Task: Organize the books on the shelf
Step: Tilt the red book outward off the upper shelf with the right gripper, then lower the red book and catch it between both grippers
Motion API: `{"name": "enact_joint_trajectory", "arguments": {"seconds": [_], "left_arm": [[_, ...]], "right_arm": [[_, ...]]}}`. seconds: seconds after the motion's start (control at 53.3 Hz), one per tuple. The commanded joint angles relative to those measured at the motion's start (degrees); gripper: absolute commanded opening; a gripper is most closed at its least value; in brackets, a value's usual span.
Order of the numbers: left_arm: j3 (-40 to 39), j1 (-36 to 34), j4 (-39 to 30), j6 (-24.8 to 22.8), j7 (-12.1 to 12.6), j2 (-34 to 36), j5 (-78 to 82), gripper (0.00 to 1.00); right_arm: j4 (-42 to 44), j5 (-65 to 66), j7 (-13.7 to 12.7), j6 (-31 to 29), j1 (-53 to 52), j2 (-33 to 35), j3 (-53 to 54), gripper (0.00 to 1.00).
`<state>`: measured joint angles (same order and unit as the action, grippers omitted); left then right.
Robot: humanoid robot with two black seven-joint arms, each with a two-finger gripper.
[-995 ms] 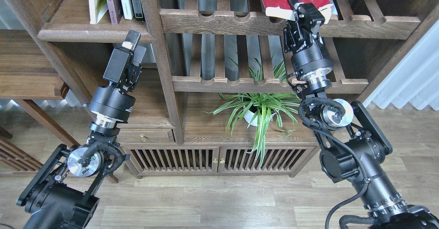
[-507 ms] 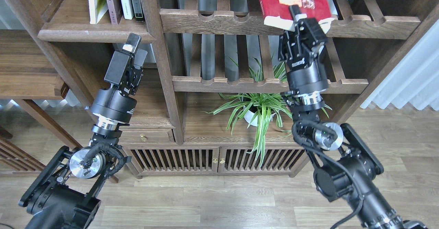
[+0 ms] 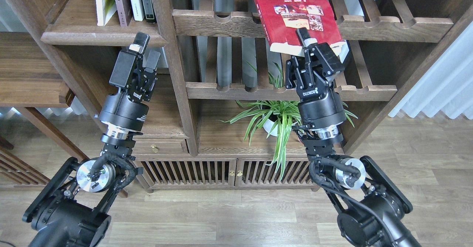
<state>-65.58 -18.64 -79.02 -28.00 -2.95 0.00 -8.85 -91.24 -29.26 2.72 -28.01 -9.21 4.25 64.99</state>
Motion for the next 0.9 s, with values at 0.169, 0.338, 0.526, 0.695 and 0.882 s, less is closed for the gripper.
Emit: {"name": "enact_joint_trajectory", "arguments": {"seconds": [0.169,0.338,0.526,0.695,0.882], "left_arm": [[0.63,-0.44,0.01,0.00,-0.13,0.00,-1.60,0.90],[2.03,-0.52,0.01,0.00,-0.13,0.00,-3.10,0.90],[4.40,-1.14,0.01,0.00,-0.13,0.00,-5.12,0.90],[7.48,-1.75,0.01,0.00,-0.04,0.00,-8.20,0.87],[10.55,-3.51,0.01,0.00,0.31,0.00,-12.32,0.84]], "right_arm": [[-4.82,0.08,0.00,0.01,4.99,2.69,-2.23,0.03],[-4.82,0.08,0.00,0.01,7.45,5.42,-6.10,0.03],[-4.74,0.26,-0.09,0.01,8.68,5.77,-7.16,0.03],[-4.47,0.43,-0.09,0.01,8.59,5.77,-7.16,0.03],[-3.07,0.78,-0.17,0.01,8.59,5.94,-7.86,0.03]]}}
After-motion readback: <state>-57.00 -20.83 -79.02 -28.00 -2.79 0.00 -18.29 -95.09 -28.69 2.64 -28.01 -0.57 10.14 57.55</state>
